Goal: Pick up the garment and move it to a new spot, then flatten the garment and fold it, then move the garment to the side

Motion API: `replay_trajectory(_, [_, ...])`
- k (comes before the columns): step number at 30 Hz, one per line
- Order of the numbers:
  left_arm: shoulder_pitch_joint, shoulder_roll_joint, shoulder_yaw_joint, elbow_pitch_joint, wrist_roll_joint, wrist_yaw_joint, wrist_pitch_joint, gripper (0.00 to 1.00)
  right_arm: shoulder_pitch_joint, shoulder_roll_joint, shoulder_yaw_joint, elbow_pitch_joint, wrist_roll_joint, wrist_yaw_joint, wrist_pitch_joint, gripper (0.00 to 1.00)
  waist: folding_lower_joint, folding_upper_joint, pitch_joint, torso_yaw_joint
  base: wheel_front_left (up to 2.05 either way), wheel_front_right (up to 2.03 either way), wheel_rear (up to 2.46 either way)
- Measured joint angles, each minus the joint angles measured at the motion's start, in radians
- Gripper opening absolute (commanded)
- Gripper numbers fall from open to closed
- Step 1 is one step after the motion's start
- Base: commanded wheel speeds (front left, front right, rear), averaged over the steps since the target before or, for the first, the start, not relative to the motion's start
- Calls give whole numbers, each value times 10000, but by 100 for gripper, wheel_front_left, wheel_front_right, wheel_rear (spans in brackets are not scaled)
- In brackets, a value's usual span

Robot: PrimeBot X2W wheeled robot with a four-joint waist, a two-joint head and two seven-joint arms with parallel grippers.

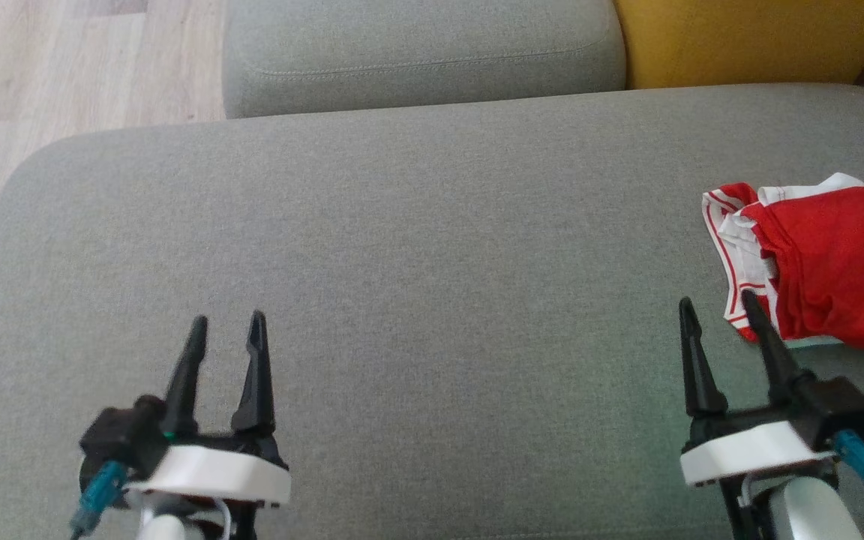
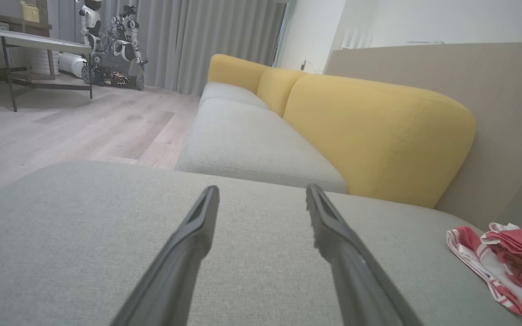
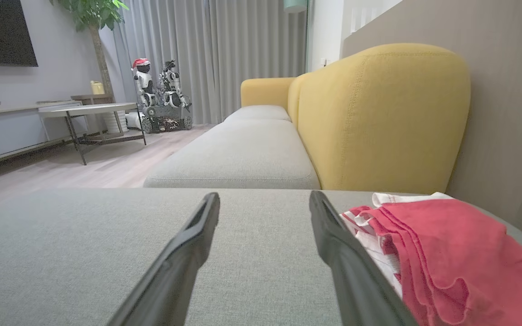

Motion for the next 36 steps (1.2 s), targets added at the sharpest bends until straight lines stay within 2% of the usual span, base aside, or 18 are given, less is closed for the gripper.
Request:
replay_trajectory(6, [332,-6,-94,711,-113,-2,15,0,366,10,38,656,107,0,21,0,0,0,1,1,0,0,0])
replay_trajectory(36, [142,61,234,1137,-3457,-326,721,0,337,-4,-81,698,4027,0,736,0,0,0,-6,33,0,0,0])
